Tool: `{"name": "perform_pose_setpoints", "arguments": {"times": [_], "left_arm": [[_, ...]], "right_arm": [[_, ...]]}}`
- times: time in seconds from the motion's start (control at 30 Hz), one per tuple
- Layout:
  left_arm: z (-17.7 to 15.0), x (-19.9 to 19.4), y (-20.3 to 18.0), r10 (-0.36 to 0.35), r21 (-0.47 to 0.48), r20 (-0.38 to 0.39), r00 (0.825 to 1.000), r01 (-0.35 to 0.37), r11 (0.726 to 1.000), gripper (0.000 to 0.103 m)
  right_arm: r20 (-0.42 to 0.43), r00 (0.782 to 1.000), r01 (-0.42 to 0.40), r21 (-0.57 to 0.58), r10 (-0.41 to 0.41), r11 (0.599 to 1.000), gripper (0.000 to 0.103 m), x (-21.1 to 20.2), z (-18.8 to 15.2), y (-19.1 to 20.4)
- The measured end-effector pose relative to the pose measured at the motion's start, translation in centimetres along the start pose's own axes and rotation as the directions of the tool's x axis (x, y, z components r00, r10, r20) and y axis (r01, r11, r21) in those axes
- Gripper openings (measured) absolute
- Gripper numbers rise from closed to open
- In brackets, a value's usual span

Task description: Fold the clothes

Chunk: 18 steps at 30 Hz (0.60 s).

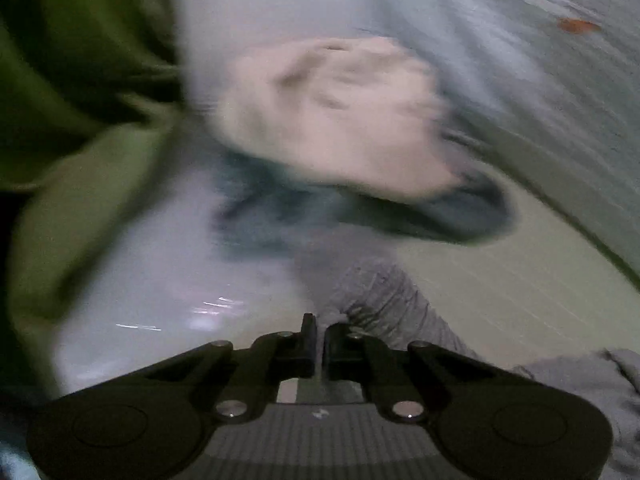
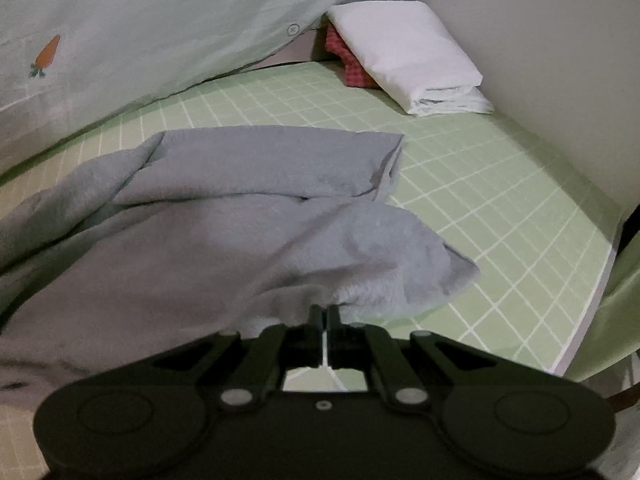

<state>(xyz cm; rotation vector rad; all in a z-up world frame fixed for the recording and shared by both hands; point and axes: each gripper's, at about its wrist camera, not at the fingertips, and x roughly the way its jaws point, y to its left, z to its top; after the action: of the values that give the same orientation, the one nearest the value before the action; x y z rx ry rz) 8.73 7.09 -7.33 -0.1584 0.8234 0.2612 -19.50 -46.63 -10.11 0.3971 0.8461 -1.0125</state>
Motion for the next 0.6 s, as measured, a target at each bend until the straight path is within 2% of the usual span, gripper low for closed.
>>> {"name": "perform_pose_setpoints", "arguments": {"times": [0.07, 0.17, 0.2, 0.23, 0.27, 0.3, 0.37, 0.4, 0.43, 0.6], "left_arm": [[0.2, 0.3, 2.2, 0.041, -0.081, -0.021, 0.999, -0.043, 0.996, 0.005], [-0.7, -0.3, 3.6, 0.041, -0.131, -0.051, 0.998, -0.047, 0.99, 0.009], [-1.2, -0.7, 3.5, 0.038, -0.132, -0.055, 0.998, -0.045, 0.99, 0.012], [-1.6, -1.2, 3.3, 0.033, -0.137, -0.055, 0.998, -0.04, 0.99, 0.021], [-2.1, -1.8, 3.0, 0.028, -0.142, -0.055, 0.998, -0.035, 0.989, 0.033], [-2.6, -2.3, 2.8, 0.022, -0.146, -0.055, 0.998, -0.03, 0.989, 0.039], [-3.4, -3.5, 1.8, 0.012, -0.161, -0.042, 0.999, -0.018, 0.987, 0.056], [-3.8, -4.1, 1.3, 0.009, -0.161, -0.039, 0.999, -0.015, 0.987, 0.059], [-4.3, -4.9, 0.7, 0.004, -0.155, -0.036, 0.999, -0.01, 0.988, 0.061], [-6.8, -7.7, -2.4, -0.027, -0.078, -0.044, 0.999, 0.024, 0.997, 0.063]], "right_arm": [[-0.007, 1.0, -0.013, 0.014, 0.013, 1.0, 0.002, 0.0, -0.2, -0.3], [-0.017, 0.999, -0.045, 0.047, 0.045, 0.998, 0.002, 0.2, -0.5, -1.0], [-0.015, 0.999, -0.048, 0.069, 0.049, 0.996, 0.017, 0.3, -0.6, -1.5], [-0.013, 0.999, -0.051, 0.091, 0.052, 0.995, 0.038, 0.3, -0.7, -2.0], [-0.011, 0.998, -0.054, 0.113, 0.056, 0.992, 0.047, 0.4, -0.8, -2.5], [-0.009, 0.998, -0.054, 0.133, 0.056, 0.99, 0.058, 0.5, -0.8, -2.9], [-0.006, 0.999, -0.041, 0.139, 0.042, 0.99, 0.068, 0.9, -0.7, -3.9], [-0.008, 0.999, -0.036, 0.135, 0.038, 0.99, 0.074, 1.2, -0.6, -4.4], [-0.011, 0.999, -0.034, 0.128, 0.036, 0.991, 0.077, 1.6, -0.6, -4.7], [-0.038, 0.998, -0.047, 0.085, 0.05, 0.995, 0.077, 4.8, 0.0, -6.2]]}}
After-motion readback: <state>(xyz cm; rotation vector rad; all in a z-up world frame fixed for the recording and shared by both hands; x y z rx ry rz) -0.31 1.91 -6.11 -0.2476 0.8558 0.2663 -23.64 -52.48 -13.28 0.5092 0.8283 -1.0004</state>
